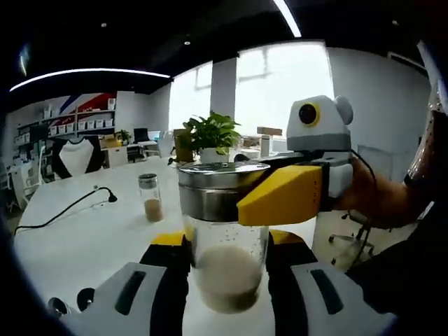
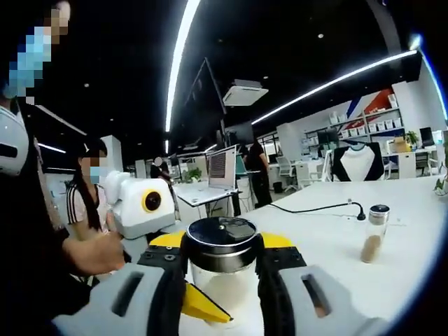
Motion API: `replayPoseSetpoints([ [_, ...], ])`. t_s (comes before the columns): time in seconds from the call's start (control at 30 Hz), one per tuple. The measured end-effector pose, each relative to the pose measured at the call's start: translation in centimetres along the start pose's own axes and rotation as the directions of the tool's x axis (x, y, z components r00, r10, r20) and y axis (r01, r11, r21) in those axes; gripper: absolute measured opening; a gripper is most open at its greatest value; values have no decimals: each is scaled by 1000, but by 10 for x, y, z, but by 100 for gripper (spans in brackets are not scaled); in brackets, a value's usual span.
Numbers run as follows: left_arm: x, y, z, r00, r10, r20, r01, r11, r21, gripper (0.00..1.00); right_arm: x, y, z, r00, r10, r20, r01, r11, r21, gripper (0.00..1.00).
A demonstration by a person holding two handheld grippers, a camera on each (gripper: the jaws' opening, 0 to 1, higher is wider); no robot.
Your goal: Rotate the seasoning bottle until the label or dispensing opening points toward the visible target arrow and the bottle remains upright within the marked orientation range
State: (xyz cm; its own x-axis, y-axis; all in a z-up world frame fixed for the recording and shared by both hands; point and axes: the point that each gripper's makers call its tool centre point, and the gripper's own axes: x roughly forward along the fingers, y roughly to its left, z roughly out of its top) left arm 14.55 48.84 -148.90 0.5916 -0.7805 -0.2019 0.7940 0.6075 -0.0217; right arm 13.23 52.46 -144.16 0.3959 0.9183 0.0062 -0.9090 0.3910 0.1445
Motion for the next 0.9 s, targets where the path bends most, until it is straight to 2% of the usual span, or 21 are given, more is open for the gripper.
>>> replayPoseSetpoints([
  [0.03,0,0,1,1000,9,1,-9,1000,-1,44,0,0,1,1000,-2,5,2,1000,-4,36],
  [0.13,0,8,5,993,115,14,-114,993,-35,44,2,-1,7,996,-71,45,73,997,-37,36],
  [0.23,-2,15,6,978,210,6,-211,977,30,44,4,-3,10,988,-135,69,138,990,-41,37],
  [0.4,-4,17,13,967,254,22,-254,967,7,44,9,-2,18,969,-217,120,228,970,-82,37],
  [0.5,-5,19,13,963,268,17,-268,963,15,44,10,-3,18,967,-223,122,234,968,-88,37],
  [0.57,-6,19,11,963,269,11,-269,963,24,44,9,-4,18,969,-214,120,224,971,-82,37],
  [0.67,-11,17,10,967,254,3,-254,965,62,44,7,0,16,984,-147,96,152,987,-48,36],
  [0.7,-13,15,12,972,233,11,-233,970,64,44,6,2,17,989,-108,106,110,994,-10,36],
  [0.73,-14,14,13,975,224,12,-224,972,67,44,5,2,18,990,-95,107,95,995,-2,36],
  [0.8,-15,11,14,982,191,7,-191,979,74,43,3,3,19,993,-52,104,50,999,13,36],
  [0.83,-15,5,14,991,135,-6,-134,988,78,43,1,8,18,997,24,73,-23,1000,-18,36],
  [0.87,-16,4,14,992,124,-6,-124,989,76,43,0,9,18,997,36,72,-35,999,-18,36],
  [0.9,-16,1,16,996,90,-1,-90,994,62,44,-1,14,19,994,85,72,-83,996,-36,36],
])
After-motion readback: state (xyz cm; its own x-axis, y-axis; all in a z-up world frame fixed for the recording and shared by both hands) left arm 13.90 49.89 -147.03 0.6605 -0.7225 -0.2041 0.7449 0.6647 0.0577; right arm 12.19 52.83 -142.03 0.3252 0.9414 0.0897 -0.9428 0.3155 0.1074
